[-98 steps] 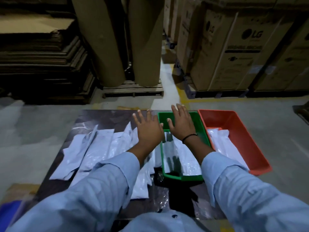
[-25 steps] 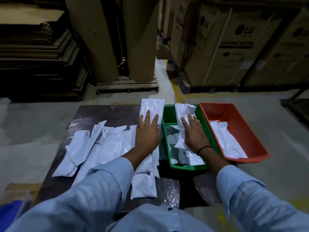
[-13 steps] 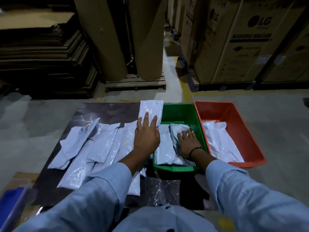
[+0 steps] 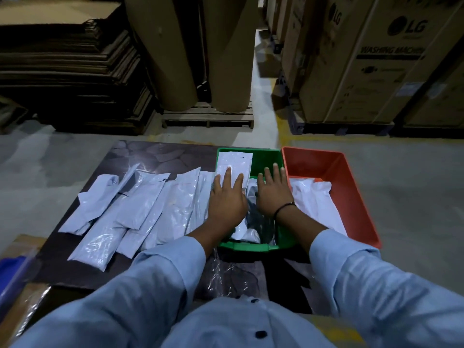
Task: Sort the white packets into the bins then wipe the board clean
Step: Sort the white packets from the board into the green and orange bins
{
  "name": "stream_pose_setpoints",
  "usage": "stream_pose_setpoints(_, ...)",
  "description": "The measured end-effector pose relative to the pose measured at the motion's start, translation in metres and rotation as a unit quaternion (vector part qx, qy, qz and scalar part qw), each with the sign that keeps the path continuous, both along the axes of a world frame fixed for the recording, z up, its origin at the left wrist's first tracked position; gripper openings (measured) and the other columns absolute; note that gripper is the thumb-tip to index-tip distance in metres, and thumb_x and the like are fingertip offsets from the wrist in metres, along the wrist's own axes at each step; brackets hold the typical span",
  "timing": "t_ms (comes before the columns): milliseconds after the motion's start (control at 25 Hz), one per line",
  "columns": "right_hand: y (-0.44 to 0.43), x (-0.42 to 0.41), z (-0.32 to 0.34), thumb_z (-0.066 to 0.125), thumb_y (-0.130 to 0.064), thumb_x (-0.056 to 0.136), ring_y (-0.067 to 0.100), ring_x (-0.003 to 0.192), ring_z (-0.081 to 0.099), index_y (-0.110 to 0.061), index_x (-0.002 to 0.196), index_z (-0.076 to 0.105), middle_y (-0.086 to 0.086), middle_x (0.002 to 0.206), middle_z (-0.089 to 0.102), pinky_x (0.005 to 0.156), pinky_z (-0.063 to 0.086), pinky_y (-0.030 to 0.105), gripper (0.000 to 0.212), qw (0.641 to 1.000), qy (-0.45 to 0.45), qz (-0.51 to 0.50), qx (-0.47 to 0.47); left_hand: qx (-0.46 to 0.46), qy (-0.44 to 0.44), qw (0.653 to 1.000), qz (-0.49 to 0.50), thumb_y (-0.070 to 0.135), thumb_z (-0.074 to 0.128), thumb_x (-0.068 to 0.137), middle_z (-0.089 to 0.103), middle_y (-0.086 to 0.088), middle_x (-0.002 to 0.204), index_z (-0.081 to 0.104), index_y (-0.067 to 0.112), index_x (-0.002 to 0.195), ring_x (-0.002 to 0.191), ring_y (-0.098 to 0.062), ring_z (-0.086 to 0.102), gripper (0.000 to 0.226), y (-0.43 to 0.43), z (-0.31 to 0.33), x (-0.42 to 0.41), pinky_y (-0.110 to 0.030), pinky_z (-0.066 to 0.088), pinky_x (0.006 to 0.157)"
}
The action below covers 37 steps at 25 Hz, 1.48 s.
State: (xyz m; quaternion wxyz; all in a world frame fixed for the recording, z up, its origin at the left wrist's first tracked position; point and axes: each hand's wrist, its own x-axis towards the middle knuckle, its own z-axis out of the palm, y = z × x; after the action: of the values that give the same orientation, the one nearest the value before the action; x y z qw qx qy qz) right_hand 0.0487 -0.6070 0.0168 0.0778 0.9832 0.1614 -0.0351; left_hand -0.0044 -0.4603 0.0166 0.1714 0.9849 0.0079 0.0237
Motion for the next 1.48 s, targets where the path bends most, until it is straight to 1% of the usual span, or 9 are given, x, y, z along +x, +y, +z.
stream_pose_setpoints(120,-0.017,0.004,0.014,0.045,-0.038,0.091,0.044,0.148,0.002,-0.01,0.154,0.021,0.02,0.161,0.018,0.12,-0.003,0.058,0.073,0.998,-0.04,-0.015,0.053,0.05,0.036,0.998,-0.029,0.029,0.043,0.102,0.006,-0.012,0.17,0.023,0.024,0.16,0.154,-0.045,0.006,0.061,-0.015,-0.013,0.002,-0.057,0.017,0.122)
stream_pose_setpoints(240,-0.034,-0.001,0.012,0.05,-0.034,0.088,0.045,0.148,0.003,-0.012,0.153,0.024,0.019,0.16,0.019,0.12,0.0,0.058,0.073,0.995,-0.06,-0.02,0.073,0.086,0.074,0.993,-0.028,0.031,0.04,0.102,0.01,-0.018,0.168,0.026,0.021,0.159,0.151,-0.049,0.012,0.059,-0.025,-0.033,-0.002,-0.06,0.017,0.119)
stream_pose_setpoints(520,-0.049,-0.016,-0.007,0.052,-0.027,0.088,0.045,0.148,0.0,-0.015,0.156,0.015,0.019,0.162,0.012,0.121,0.002,0.056,0.078,0.996,-0.024,-0.003,0.09,0.132,0.199,0.97,-0.043,0.054,0.029,0.104,0.022,-0.02,0.164,0.023,0.021,0.158,0.147,-0.045,0.025,0.063,-0.028,-0.051,0.002,-0.06,0.002,0.122)
stream_pose_setpoints(720,-0.035,-0.013,-0.008,0.049,-0.034,0.093,0.043,0.149,-0.003,-0.016,0.156,0.012,0.018,0.163,0.008,0.121,0.001,0.055,0.075,0.995,-0.017,0.015,0.096,0.15,0.167,0.973,-0.054,0.052,0.029,0.104,0.038,-0.018,0.156,0.036,0.02,0.151,0.147,-0.044,0.026,0.058,-0.027,-0.037,0.01,-0.06,0.005,0.122)
stream_pose_setpoints(880,-0.014,-0.003,0.0,0.049,-0.036,0.094,0.042,0.149,-0.002,-0.017,0.156,0.014,0.017,0.163,0.009,0.121,0.001,0.054,0.074,0.993,-0.027,0.023,0.11,0.126,0.057,0.989,-0.048,0.043,0.038,0.102,0.041,-0.012,0.157,0.046,0.022,0.146,0.148,-0.042,0.025,0.05,-0.018,-0.008,0.014,-0.06,0.0,0.123)
stream_pose_setpoints(1000,0.011,0.004,0.004,0.048,-0.034,0.095,0.041,0.149,0.0,-0.016,0.156,0.017,0.016,0.163,0.011,0.121,0.002,0.053,0.07,0.989,-0.035,0.018,0.144,0.098,-0.003,0.995,-0.027,0.039,0.038,0.103,0.041,-0.009,0.158,0.047,0.023,0.147,0.151,-0.039,0.023,0.047,0.0,0.013,0.013,-0.061,-0.007,0.121)
stream_pose_setpoints(1120,0.045,0.005,0.006,0.048,-0.032,0.096,0.041,0.149,0.0,-0.014,0.155,0.02,0.017,0.162,0.013,0.122,0.004,0.053,0.068,0.982,-0.037,0.022,0.183,0.093,-0.054,0.994,-0.012,0.034,0.041,0.1,0.051,-0.008,0.15,0.056,0.022,0.139,0.146,-0.039,0.033,0.043,0.04,0.022,0.011,-0.064,0.006,0.122)
stream_pose_setpoints(1320,0.108,-0.001,0.009,0.049,-0.026,0.093,0.042,0.149,0.0,-0.011,0.153,0.025,0.019,0.161,0.016,0.122,0.007,0.053,0.067,0.974,-0.04,0.035,0.22,0.083,-0.071,0.993,0.039,0.035,0.034,0.097,0.056,-0.005,0.145,0.059,0.022,0.137,0.139,-0.041,0.041,0.049,0.124,0.012,0.001,-0.064,0.013,0.121)
stream_pose_setpoints(1480,0.163,-0.011,0.003,0.048,-0.031,0.096,0.042,0.149,0.006,-0.012,0.152,0.029,0.02,0.16,0.02,0.122,0.01,0.052,0.062,0.968,-0.045,0.059,0.239,0.072,-0.04,0.995,0.055,0.033,0.033,0.103,0.052,-0.003,0.15,0.054,0.024,0.143,0.144,-0.037,0.037,0.046,0.185,-0.001,-0.008,-0.061,0.01,0.122)
